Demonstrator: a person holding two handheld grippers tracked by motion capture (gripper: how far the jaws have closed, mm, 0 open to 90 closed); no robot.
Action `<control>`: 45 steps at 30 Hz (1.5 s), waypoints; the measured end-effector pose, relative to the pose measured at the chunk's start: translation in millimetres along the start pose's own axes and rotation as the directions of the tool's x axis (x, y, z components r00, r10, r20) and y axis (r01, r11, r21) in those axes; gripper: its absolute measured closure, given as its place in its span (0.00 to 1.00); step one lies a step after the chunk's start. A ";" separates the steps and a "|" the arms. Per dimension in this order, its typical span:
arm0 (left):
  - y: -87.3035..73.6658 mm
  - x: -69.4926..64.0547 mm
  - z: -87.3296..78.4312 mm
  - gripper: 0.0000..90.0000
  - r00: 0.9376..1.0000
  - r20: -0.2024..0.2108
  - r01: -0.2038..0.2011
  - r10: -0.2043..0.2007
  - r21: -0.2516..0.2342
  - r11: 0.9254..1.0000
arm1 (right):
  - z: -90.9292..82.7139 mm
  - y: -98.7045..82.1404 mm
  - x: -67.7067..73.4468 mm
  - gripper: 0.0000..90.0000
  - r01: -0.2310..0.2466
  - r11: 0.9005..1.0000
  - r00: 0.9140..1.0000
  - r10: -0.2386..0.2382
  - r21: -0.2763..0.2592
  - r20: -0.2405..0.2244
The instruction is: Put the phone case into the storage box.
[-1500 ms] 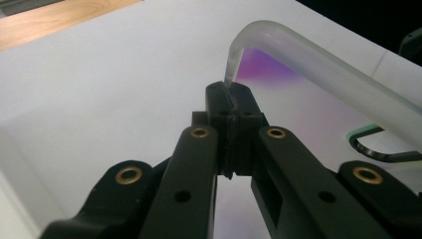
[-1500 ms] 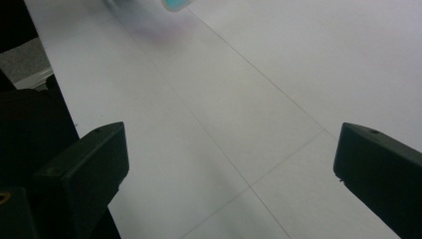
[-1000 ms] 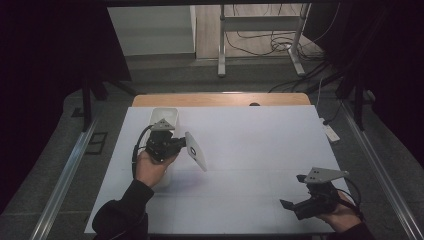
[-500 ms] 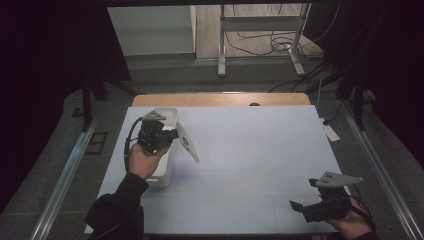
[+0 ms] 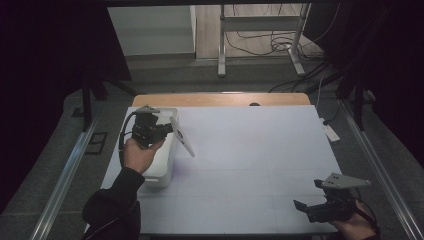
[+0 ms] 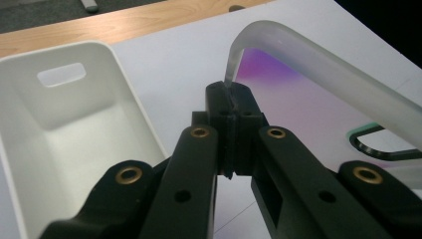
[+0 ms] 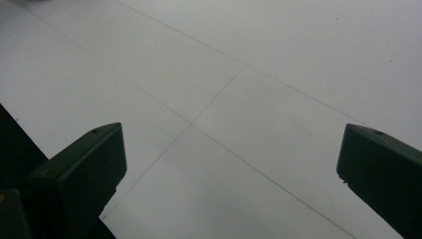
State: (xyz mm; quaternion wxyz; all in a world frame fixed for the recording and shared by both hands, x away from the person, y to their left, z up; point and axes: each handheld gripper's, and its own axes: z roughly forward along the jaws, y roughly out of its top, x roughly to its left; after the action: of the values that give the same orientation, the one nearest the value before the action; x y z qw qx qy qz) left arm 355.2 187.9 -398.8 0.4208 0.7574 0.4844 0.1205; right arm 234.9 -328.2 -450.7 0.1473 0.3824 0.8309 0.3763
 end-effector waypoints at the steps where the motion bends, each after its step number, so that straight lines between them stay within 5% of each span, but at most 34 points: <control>1: 2.2 0.4 -0.9 0.99 1.000 -0.005 0.004 -0.004 0.000 1.000 | -1.4 -0.5 0.1 0.00 0.000 1.000 1.000 0.000 0.001 0.001; 27: 28.7 19.4 -25.1 0.99 0.993 -0.110 0.037 -0.038 -0.012 0.999 | -5.0 -2.7 1.8 0.00 -0.003 1.000 1.000 0.003 -0.013 0.019; 45: 36.9 47.1 -28.6 0.99 0.968 -0.228 0.105 -0.105 -0.011 0.994 | -5.5 -3.0 4.0 0.00 0.027 1.000 1.000 -0.026 -0.015 0.013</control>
State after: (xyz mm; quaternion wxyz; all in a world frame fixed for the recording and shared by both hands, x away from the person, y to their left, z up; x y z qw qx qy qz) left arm 385.2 235.6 -363.9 0.3678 0.7122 0.5689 0.1841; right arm 227.7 -329.3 -449.0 0.1605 0.3728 0.8321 0.3779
